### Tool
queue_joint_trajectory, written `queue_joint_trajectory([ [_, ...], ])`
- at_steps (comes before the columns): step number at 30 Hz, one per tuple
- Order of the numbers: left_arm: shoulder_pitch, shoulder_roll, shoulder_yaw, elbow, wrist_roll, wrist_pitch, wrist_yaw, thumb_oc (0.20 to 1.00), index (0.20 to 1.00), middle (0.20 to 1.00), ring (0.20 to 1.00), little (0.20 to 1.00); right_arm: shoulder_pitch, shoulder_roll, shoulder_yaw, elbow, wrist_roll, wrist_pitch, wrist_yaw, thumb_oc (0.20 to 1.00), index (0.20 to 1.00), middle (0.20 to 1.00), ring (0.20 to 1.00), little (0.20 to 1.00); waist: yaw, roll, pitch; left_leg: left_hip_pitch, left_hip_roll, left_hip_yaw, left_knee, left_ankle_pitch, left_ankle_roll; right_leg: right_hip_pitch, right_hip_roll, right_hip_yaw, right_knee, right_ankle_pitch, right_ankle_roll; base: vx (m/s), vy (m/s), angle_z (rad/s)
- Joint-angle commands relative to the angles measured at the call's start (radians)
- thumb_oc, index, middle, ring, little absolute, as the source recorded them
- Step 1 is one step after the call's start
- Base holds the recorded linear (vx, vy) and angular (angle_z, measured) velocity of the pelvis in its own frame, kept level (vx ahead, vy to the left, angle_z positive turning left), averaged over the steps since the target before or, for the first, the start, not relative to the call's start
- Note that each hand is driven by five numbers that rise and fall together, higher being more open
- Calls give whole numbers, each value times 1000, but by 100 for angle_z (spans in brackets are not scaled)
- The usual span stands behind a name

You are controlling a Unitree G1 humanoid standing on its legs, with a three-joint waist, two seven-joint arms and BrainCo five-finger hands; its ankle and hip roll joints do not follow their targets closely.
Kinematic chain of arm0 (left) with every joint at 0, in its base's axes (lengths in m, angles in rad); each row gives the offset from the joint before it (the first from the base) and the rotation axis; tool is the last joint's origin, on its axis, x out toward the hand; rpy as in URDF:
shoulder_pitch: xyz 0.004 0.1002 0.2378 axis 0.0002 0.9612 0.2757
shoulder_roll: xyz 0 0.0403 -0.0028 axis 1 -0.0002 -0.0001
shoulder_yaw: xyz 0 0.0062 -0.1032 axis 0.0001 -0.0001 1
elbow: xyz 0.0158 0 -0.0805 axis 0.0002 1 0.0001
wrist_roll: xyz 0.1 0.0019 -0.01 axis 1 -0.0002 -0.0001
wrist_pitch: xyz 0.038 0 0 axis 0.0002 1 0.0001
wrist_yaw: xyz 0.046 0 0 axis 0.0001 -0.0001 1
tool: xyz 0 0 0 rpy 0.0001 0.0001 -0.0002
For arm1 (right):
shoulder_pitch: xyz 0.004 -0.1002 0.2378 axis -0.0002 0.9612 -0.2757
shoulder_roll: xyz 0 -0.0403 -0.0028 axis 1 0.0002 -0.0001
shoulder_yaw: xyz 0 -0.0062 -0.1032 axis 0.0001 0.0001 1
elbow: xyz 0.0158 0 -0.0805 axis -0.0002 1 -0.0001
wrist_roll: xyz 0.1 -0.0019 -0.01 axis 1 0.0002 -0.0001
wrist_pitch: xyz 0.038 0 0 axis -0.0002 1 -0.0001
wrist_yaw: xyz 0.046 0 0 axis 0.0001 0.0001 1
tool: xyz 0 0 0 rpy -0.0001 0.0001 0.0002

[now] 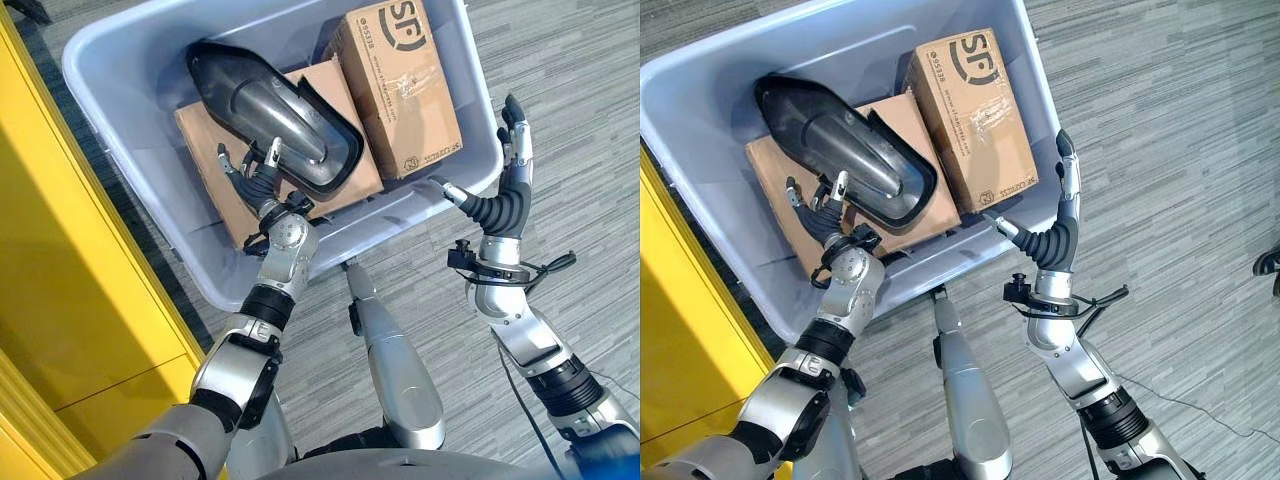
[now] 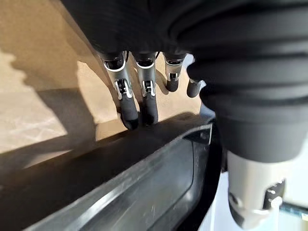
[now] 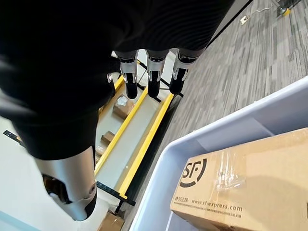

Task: Move parts from the plastic box to the shelf.

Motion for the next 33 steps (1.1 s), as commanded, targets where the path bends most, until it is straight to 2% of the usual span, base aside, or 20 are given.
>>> queue_joint_trajectory([
  [1, -120, -136, -54, 206, 3, 122, -81, 1000, 1000, 1000, 1000, 1000, -69, -32, -25, -41, -34, -38, -31, 1000, 1000, 1000, 1000, 1000, -42, -35, 20, 203, 73, -34, 6, -35, -75, -27, 106, 11, 111, 60, 32, 0, 0, 0],
  [8, -164, -170, -77, 314, 2, 181, -100, 1000, 1000, 1000, 1000, 1000, -63, -49, -25, -49, -31, -29, -36, 1000, 1000, 1000, 1000, 1000, -56, -21, 20, 203, 73, -21, 6, -26, -77, -43, 117, 29, 114, 61, 30, 12, 3, -6],
  [10, -171, -170, -84, 326, 11, 193, -110, 743, 743, 743, 743, 743, -60, -52, -28, -51, -33, -26, -33, 1000, 1000, 1000, 1000, 1000, -58, -18, 20, 203, 73, -18, 6, -22, -77, -46, 118, 32, 113, 63, 31, 20, 5, -10],
  [11, -170, -174, -81, 329, 1, 190, -110, 426, 426, 426, 426, 426, -60, -54, -31, -53, -34, -23, -34, 1000, 1000, 1000, 1000, 1000, -60, -16, 20, 202, 73, -16, 6, -24, -77, -49, 117, 33, 112, 64, 31, 14, 8, -5],
  [12, -172, -176, -79, 328, -9, 186, -114, 200, 200, 200, 200, 200, -60, -56, -31, -55, -34, -21, -34, 1000, 1000, 1000, 1000, 1000, -61, -14, 20, 202, 73, -14, 6, -24, -78, -51, 117, 33, 112, 65, 31, 12, 7, -5],
  [26, -165, -201, -58, 326, -127, 138, -151, 200, 200, 200, 200, 200, -22, -71, -57, -61, -21, -22, -28, 1000, 1000, 1000, 1000, 1000, -54, 18, 20, 219, 59, -30, 6, -35, -72, -33, 108, 21, 115, 55, 29, -7, 0, -3],
  [33, -121, -155, -51, 269, -140, 126, -188, 200, 200, 200, 200, 200, -15, -72, -61, -36, -6, -22, -1, 1000, 1000, 1000, 1000, 1000, -21, 47, -8, 262, 44, -62, 6, -42, -72, 49, 68, -16, 107, 44, 31, -36, 9, 14],
])
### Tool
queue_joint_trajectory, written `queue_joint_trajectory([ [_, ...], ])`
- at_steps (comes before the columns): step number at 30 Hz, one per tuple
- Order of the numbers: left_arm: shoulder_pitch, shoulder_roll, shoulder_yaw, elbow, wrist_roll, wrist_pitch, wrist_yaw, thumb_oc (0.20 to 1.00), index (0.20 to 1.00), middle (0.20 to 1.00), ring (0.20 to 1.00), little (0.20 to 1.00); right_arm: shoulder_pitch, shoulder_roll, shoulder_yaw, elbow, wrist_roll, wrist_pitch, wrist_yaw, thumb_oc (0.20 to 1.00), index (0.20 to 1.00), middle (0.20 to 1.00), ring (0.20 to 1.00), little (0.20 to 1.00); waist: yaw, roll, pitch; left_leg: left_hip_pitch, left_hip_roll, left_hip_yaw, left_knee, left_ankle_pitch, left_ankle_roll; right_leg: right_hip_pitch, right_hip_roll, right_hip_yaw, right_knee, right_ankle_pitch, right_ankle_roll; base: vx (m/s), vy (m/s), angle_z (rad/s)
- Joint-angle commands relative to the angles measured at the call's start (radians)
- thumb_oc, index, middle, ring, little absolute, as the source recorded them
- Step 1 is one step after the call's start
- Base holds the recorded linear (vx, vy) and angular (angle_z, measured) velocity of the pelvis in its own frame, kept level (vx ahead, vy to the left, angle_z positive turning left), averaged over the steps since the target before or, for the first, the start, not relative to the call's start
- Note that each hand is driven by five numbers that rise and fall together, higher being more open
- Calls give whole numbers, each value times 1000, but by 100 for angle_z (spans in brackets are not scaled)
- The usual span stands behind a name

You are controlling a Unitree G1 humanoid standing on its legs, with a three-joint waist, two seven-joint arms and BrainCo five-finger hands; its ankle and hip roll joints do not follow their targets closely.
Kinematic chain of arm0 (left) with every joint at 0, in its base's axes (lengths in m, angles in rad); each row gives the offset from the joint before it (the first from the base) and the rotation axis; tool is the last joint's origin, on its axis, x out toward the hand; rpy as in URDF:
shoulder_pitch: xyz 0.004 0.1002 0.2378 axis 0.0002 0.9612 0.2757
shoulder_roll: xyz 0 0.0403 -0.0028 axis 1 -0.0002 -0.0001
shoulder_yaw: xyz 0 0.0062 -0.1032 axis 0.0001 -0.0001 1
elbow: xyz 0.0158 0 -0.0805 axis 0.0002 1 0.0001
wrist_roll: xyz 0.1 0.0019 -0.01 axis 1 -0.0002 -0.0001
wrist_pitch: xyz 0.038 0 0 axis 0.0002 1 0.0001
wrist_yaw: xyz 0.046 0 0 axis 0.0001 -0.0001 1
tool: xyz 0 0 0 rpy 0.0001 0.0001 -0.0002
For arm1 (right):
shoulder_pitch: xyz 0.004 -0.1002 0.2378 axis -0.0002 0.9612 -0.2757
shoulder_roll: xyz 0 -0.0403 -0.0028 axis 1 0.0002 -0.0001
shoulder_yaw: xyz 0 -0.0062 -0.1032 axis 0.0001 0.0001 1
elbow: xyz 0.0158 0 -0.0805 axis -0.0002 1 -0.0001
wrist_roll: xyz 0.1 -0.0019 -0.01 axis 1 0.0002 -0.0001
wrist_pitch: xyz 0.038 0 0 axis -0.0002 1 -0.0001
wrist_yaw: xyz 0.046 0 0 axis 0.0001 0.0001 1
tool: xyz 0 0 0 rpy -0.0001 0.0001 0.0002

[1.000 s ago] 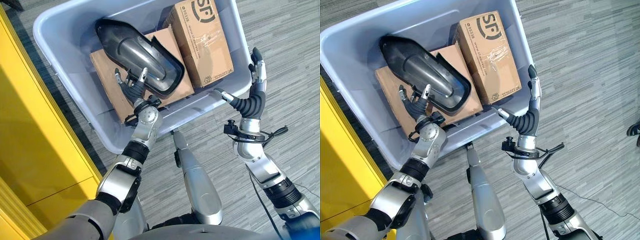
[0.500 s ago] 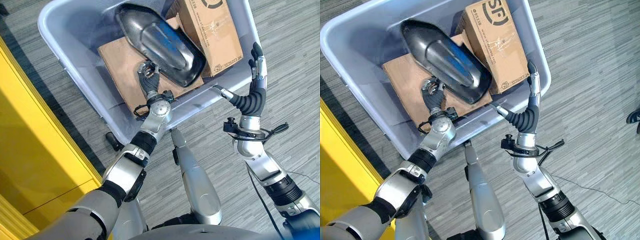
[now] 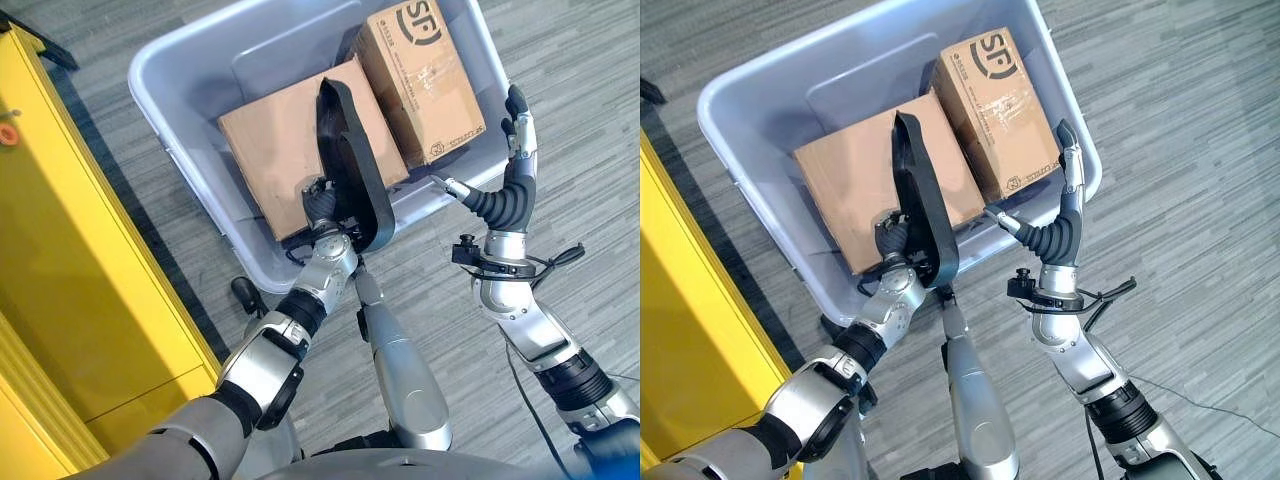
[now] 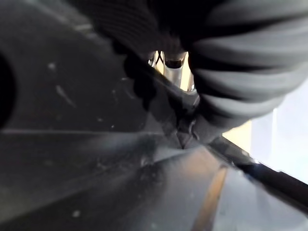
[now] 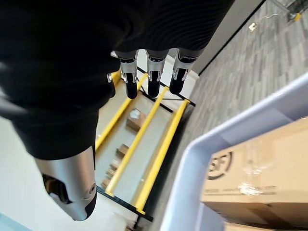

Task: Move parts from the plastic box to the shelf.

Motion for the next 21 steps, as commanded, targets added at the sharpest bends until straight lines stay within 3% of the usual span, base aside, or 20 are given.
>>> queue_joint_trajectory([
  [1, -115, -23, 81, 64, 16, -26, -30, 200, 200, 200, 200, 200, 5, -18, -68, -21, 0, -38, 11, 1000, 1000, 1000, 1000, 1000, -19, -38, 31, 205, 37, -62, 6, -51, -73, 24, 49, -35, 74, 41, 35, -7, 18, 25],
  [7, -31, 64, 60, -137, 77, -51, -60, 200, 200, 200, 200, 200, 44, -22, -112, -28, -7, -36, 43, 1000, 1000, 1000, 1000, 1000, 14, -4, -9, 233, 24, -87, 6, -51, -72, 87, 15, -65, 64, 26, 34, 23, 27, 24],
  [12, 189, 256, 112, -515, 230, -89, -135, 200, 200, 200, 200, 200, 81, -13, -179, -20, -9, -52, 118, 1000, 1000, 1000, 1000, 1000, 59, 31, -67, 284, 20, -104, 6, -64, -66, 165, -9, -94, 62, 1, 33, 63, 34, 23],
  [16, 195, 257, 112, -521, 232, -86, -134, 200, 200, 200, 200, 200, 83, -12, -179, -21, -9, -52, 119, 1000, 1000, 1000, 1000, 1000, 58, 30, -67, 286, 20, -105, 6, -65, -66, 168, -9, -94, 61, 1, 33, 14, 15, 8],
  [18, 354, 357, 162, -681, 389, -94, -188, 200, 200, 200, 200, 200, 115, -15, -220, -11, 13, -76, 193, 1000, 1000, 1000, 1000, 1000, 88, 52, -114, 311, 11, -115, 6, -76, -62, 216, -23, -109, 50, -9, 34, 90, 54, -1],
  [21, 458, 399, 194, -773, 439, -103, -243, 200, 200, 200, 200, 200, 145, -14, -244, -12, 27, -90, 237, 1000, 1000, 1000, 1000, 1000, 102, 68, -146, 325, 7, -129, 6, -78, -62, 257, -35, -127, 36, -15, 37, 54, 23, 12],
])
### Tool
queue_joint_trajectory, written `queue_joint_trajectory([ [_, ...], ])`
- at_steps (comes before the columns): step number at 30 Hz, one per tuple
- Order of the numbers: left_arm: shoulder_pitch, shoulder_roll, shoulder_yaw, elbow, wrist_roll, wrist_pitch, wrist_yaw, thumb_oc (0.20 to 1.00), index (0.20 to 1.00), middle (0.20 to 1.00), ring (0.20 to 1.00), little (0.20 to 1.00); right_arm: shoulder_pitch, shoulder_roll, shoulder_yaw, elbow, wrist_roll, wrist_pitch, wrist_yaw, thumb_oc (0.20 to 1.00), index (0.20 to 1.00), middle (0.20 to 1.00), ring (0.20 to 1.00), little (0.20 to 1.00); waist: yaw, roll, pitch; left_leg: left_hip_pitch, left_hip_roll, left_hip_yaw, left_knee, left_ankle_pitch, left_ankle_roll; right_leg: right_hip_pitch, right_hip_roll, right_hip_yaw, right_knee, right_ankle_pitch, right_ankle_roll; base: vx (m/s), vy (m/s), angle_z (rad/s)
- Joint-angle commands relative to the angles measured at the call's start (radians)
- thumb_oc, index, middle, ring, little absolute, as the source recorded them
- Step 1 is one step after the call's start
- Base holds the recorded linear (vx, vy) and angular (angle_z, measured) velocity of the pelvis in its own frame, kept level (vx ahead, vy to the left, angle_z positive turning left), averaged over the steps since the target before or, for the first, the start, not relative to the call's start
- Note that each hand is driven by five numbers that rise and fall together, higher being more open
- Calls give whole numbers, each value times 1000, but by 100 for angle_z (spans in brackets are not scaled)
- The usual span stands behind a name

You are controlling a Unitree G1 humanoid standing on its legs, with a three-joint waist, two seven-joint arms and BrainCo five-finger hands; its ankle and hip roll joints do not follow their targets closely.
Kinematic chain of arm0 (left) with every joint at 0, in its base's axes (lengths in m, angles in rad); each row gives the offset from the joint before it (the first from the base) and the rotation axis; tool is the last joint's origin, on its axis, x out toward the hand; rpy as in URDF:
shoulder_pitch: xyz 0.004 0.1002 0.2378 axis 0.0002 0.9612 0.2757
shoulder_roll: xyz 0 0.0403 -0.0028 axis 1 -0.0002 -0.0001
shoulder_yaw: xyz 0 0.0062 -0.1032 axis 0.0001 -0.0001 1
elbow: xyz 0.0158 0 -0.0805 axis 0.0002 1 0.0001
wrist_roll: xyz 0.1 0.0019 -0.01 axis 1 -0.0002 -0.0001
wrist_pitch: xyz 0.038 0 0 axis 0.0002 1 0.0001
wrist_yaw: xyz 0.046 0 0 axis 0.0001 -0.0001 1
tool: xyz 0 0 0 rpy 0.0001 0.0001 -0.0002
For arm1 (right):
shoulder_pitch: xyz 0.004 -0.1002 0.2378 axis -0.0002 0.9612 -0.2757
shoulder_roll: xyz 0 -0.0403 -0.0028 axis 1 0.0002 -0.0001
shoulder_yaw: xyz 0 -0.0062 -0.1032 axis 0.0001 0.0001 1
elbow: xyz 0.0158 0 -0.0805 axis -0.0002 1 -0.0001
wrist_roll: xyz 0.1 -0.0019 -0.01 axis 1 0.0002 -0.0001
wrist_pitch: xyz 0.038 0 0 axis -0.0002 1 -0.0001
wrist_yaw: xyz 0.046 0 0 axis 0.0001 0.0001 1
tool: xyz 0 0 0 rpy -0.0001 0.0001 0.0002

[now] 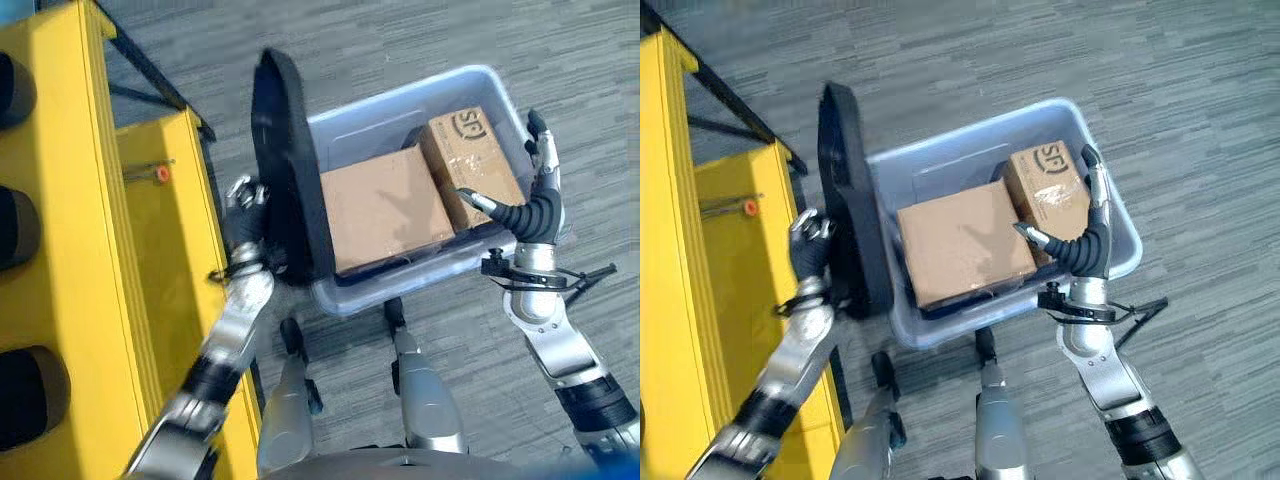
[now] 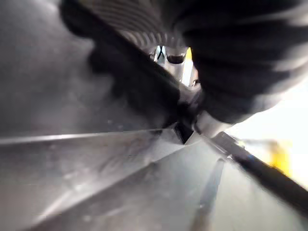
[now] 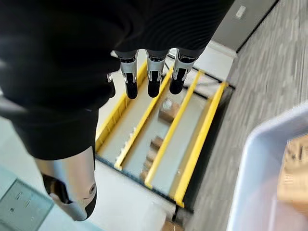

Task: Move parts from the plastic box to the shelf.

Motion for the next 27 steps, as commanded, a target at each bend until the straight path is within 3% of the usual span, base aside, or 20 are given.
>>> queue_joint_trajectory([
  [1, -112, -11, 83, 17, 96, -93, -54, 200, 200, 200, 200, 200, -33, -13, -16, -12, 27, -87, 51, 1000, 1000, 1000, 1000, 1000, 19, -30, -61, 110, 44, -24, 6, -39, -68, -67, 22, -3, 104, 21, 30, 57, 22, 33],
  [4, -25, 21, 116, -44, 124, -99, -90, 200, 200, 200, 200, 200, -10, -15, -34, -17, 38, -95, 84, 1000, 1000, 1000, 1000, 1000, 33, -21, -87, 125, 45, -34, 6, -40, -67, -35, 17, -14, 103, 13, 30, 58, 3, 25],
  [7, 124, 92, 187, -138, 224, -106, -140, 200, 200, 200, 200, 200, 20, -10, -63, -4, 77, -110, 150, 1000, 1000, 1000, 1000, 1000, 69, -6, -148, 164, 53, -62, 6, -38, -60, 25, 19, -50, 138, -33, 21, 111, -27, 30],
  [10, 186, 107, 212, -168, 248, -110, -161, 200, 200, 200, 200, 200, 26, -9, -63, 1, 95, -111, 183, 1000, 1000, 1000, 1000, 1000, 83, -3, -172, 180, 61, -80, 6, -25, -59, 48, 28, -66, 161, -60, 11, 50, -43, 20],
  [18, 271, 90, 252, -210, 237, -111, -206, 200, 200, 200, 200, 200, 50, -6, -88, 6, 119, -111, 225, 1000, 1000, 1000, 1000, 1000, 119, 0, -229, 187, 78, -138, 6, 44, -65, 112, 47, -124, 164, -85, -6, 31, -46, 19],
  [23, 293, 85, 259, -232, 245, -112, -214, 200, 200, 200, 200, 200, 54, 1, -82, 4, 123, -109, 244, 1000, 1000, 1000, 1000, 1000, 132, 3, -243, 204, 87, -153, 6, 44, -64, 141, 55, -146, 176, -113, -10, 35, -38, 17],
  [27, 309, 91, 292, -261, 240, -115, -198, 200, 200, 200, 200, 200, -3, 15, -40, 23, 142, -105, 256, 1000, 1000, 1000, 1000, 1000, 151, 8, -229, 231, 109, -171, 11, 54, -42, 113, 77, -147, 287, -163, -26, 0, -83, 7],
])
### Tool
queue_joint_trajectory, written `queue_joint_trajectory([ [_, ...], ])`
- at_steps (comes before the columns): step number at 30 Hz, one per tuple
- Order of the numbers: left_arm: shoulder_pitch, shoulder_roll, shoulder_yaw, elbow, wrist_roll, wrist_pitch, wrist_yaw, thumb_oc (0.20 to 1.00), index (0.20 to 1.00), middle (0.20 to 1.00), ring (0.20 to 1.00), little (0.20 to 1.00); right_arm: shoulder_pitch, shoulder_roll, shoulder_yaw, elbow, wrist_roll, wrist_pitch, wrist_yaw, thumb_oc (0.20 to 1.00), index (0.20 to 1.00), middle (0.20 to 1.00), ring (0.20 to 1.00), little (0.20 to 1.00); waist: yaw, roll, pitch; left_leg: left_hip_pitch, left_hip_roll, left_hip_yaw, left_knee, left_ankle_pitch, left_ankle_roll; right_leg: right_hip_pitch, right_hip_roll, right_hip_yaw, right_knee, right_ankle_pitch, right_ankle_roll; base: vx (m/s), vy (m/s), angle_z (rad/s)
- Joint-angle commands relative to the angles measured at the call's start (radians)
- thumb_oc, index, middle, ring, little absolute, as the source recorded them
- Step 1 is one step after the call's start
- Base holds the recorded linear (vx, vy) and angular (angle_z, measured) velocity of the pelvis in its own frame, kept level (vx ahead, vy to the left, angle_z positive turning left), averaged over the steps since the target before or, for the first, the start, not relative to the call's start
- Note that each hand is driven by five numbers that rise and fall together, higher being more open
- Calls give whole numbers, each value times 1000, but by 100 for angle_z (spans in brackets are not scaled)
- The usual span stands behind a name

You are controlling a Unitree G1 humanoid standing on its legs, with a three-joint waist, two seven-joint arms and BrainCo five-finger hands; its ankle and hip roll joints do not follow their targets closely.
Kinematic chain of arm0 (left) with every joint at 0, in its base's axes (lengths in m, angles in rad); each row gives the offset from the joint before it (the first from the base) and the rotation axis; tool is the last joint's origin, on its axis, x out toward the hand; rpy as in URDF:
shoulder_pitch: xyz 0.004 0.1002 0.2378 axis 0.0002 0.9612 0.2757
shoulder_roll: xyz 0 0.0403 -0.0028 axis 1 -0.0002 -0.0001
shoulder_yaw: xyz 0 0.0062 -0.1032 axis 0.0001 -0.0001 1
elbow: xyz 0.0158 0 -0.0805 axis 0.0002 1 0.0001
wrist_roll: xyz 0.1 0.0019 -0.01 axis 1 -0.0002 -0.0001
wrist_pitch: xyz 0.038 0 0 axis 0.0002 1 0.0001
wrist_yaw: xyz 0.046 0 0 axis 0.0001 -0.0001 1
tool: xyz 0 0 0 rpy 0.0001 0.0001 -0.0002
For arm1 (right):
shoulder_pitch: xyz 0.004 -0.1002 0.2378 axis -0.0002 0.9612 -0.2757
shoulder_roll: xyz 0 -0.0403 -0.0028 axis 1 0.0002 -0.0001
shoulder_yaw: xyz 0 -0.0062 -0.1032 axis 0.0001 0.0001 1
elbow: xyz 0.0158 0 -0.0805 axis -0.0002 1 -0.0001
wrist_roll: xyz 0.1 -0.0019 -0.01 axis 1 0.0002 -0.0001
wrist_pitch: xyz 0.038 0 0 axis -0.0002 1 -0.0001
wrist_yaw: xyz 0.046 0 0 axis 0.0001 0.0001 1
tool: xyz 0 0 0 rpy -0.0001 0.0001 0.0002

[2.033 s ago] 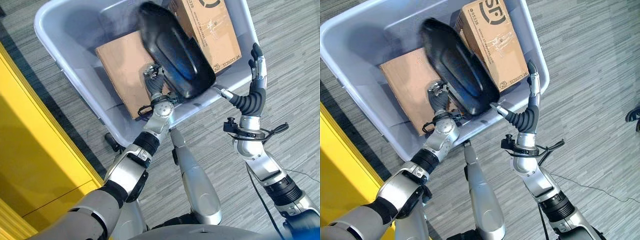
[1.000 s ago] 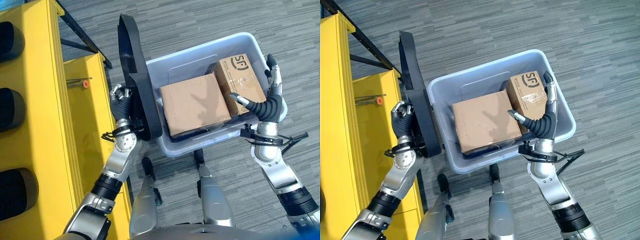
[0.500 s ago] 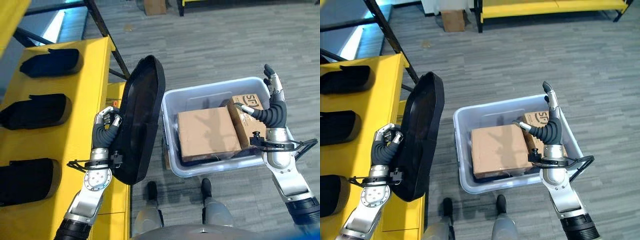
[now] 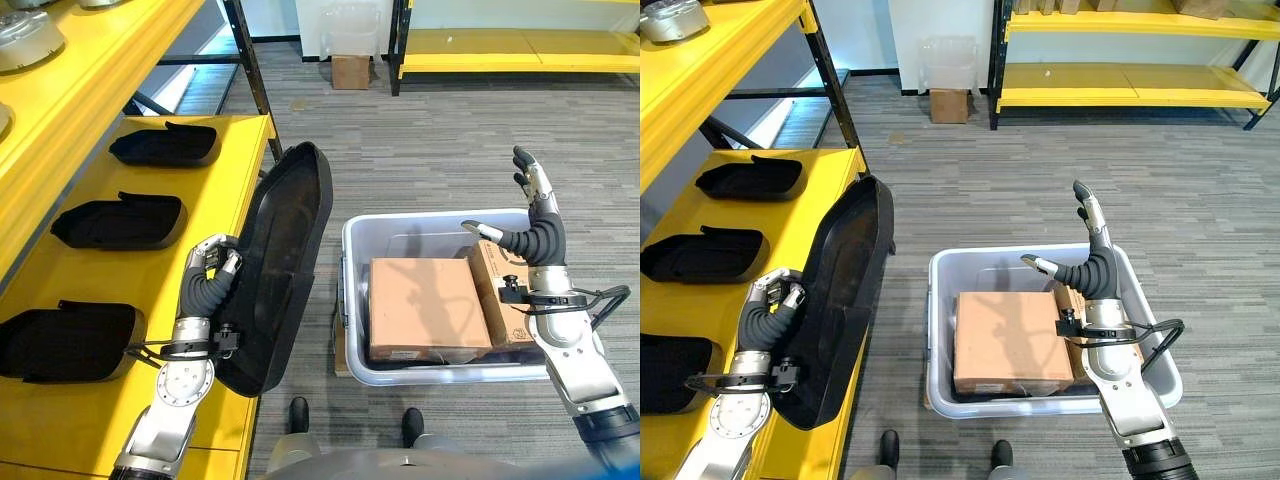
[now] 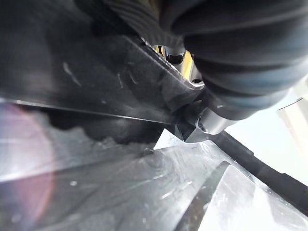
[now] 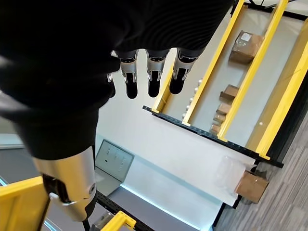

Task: Move parts from the plastic box to the shelf.

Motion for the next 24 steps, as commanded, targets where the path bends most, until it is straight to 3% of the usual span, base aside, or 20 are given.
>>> queue_joint_trajectory([
  [1, -63, 28, 88, -67, -5, -81, 26, 200, 200, 200, 200, 200, -106, 0, 22, 17, 31, -54, 8, 1000, 1000, 1000, 1000, 1000, 31, -10, -9, 92, 87, 1, 16, 104, -42, -154, 48, 33, 308, -64, -12, -61, -143, -1],
  [5, -58, 35, 93, -90, -8, -84, 29, 200, 200, 200, 200, 200, -181, -1, 68, 26, 47, -62, 20, 1000, 1000, 1000, 1000, 1000, 74, -5, 21, 39, 125, -53, 11, 208, -75, -170, 63, -10, 329, -98, -25, -88, -128, 2],
  [7, -62, 35, 80, -81, -5, -80, 28, 200, 200, 200, 200, 200, -183, -12, 60, 27, 47, -60, 13, 1000, 1000, 1000, 1000, 1000, 81, -5, 32, -32, 112, -43, 6, 261, -88, -168, 39, -57, 300, -88, -24, -182, -68, 93],
  [8, -76, 24, 61, -46, -6, -77, 29, 200, 200, 200, 200, 200, -183, -32, 49, 20, 28, -50, -3, 1000, 1000, 1000, 1000, 1000, 73, -27, 39, -40, 65, 31, 7, 216, -80, -155, -8, -111, 211, -39, -11, -167, -56, 150],
  [9, -77, 24, 60, -45, -6, -78, 29, 200, 200, 200, 200, 200, -183, -32, 49, 21, 27, -50, -4, 1000, 1000, 1000, 1000, 1000, 73, -27, 39, -39, 64, 31, 7, 215, -79, -149, -8, -112, 200, -32, -8, -192, -138, 184],
  [11, -86, 4, 58, -23, -15, -81, 31, 200, 200, 200, 200, 200, -176, -32, 40, 22, 20, -49, -4, 1000, 1000, 1000, 1000, 1000, 69, -44, 37, 24, 9, 82, 103, 89, -38, -133, -39, -166, 128, 24, -7, -172, -171, 155],
  [12, -92, 0, 53, -16, -15, -79, 29, 200, 200, 200, 200, 200, -169, -25, 38, 22, 26, -51, -2, 1000, 1000, 1000, 1000, 1000, 51, -42, 25, 73, -17, 122, 174, 23, -29, -127, -41, -215, 94, 48, -10, -173, -158, 97],
  [13, -102, -3, 49, -9, -11, -77, 28, 200, 200, 200, 200, 200, -160, -14, 42, 18, 27, -49, 3, 1000, 1000, 1000, 1000, 1000, 35, -27, 9, 135, -31, 147, 215, -8, -33, -125, -33, -262, 77, 53, -13, -172, -104, 149],
  [15, -130, -10, 40, -9, -6, -70, 29, 200, 200, 200, 200, 200, -148, -1, 35, 17, 26, -37, 12, 1000, 1000, 1000, 1000, 1000, 7, -3, 3, 190, -75, 124, 190, -30, -25, -128, -36, -319, 79, 69, -8, -106, 58, 192],
  [16, -130, -22, 26, -16, 11, -65, 25, 200, 200, 200, 200, 200, -115, 3, 5, 8, 26, -36, 7, 1000, 1000, 1000, 1000, 1000, -18, 12, 0, 194, -57, 177, 107, -52, -18, -111, -58, -343, 89, 76, 1, -31, 135, 220],
  [17, -129, -22, 26, -17, 11, -64, 25, 200, 200, 200, 200, 200, -114, 3, 4, 7, 26, -36, 7, 1000, 1000, 1000, 1000, 1000, -17, 12, 0, 196, -58, 178, 103, -50, -18, -110, -57, -343, 89, 76, 1, -22, 235, 173],
  [20, -110, -3, 46, -20, 32, -64, 25, 200, 200, 200, 200, 200, -110, 18, 7, 19, 26, -31, 21, 1000, 1000, 1000, 1000, 1000, 2, -7, -7, 194, -92, 179, 14, -80, 7, -100, -89, -347, 62, 128, 24, -28, 153, 26],
  [24, -79, -1, 72, -33, 46, -62, 34, 200, 200, 200, 200, 200, -121, 30, 31, 36, 25, -20, 34, 1000, 1000, 1000, 1000, 1000, 30, -35, 2, 159, -132, 146, 6, -110, 30, -103, -130, -363, 47, 182, 55, -70, 151, 21],
])
